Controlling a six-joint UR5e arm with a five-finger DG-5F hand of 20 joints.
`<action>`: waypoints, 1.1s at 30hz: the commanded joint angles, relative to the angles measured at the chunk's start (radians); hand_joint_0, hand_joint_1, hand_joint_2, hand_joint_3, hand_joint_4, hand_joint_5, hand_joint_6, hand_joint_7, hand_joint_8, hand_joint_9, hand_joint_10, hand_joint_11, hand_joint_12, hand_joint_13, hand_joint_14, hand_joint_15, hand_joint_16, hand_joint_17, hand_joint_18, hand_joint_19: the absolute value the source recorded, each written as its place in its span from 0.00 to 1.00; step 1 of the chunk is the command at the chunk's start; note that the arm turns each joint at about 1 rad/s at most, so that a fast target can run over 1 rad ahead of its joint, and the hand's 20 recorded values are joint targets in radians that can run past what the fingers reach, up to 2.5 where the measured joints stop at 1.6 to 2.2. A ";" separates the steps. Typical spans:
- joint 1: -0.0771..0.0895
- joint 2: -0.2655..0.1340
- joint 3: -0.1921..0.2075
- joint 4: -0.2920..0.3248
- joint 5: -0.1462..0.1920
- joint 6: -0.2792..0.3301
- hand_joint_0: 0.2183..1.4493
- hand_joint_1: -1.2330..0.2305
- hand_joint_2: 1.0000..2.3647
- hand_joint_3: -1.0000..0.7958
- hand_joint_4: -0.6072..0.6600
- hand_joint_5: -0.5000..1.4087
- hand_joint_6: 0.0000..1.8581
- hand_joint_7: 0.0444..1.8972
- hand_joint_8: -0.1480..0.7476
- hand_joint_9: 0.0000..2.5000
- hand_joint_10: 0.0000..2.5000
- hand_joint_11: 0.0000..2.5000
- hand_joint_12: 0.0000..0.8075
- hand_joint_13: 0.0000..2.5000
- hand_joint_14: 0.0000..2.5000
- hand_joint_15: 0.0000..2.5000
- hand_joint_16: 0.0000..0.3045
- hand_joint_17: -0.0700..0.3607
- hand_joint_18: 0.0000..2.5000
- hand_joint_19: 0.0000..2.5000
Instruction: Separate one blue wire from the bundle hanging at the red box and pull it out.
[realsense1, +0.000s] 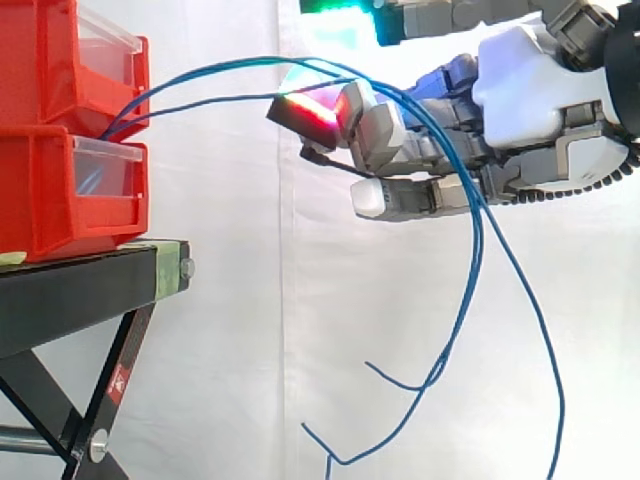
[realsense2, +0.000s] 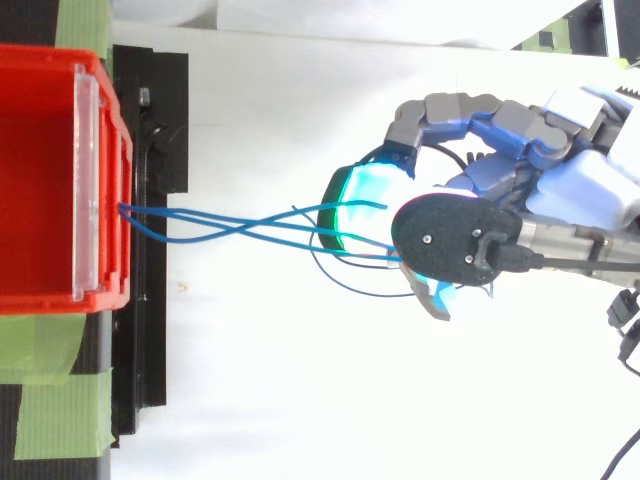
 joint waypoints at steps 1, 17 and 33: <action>0.000 0.000 0.000 0.000 0.000 0.000 0.29 0.38 0.01 0.48 0.63 0.19 0.40 0.62 0.54 0.44 0.00 0.58 0.45 0.49 0.01 0.54 0.15 0.39 0.32 0.28; 0.001 0.000 0.000 0.000 0.001 0.000 0.29 0.35 0.02 0.54 0.59 0.18 0.42 0.60 0.54 0.43 0.00 0.59 0.46 0.48 0.01 0.52 0.15 0.40 0.31 0.28; 0.003 0.000 0.000 -0.003 0.003 -0.009 0.31 0.30 0.02 0.56 0.50 0.19 0.42 0.61 0.48 0.43 0.01 0.58 0.46 0.37 0.01 0.44 0.14 0.38 0.28 0.27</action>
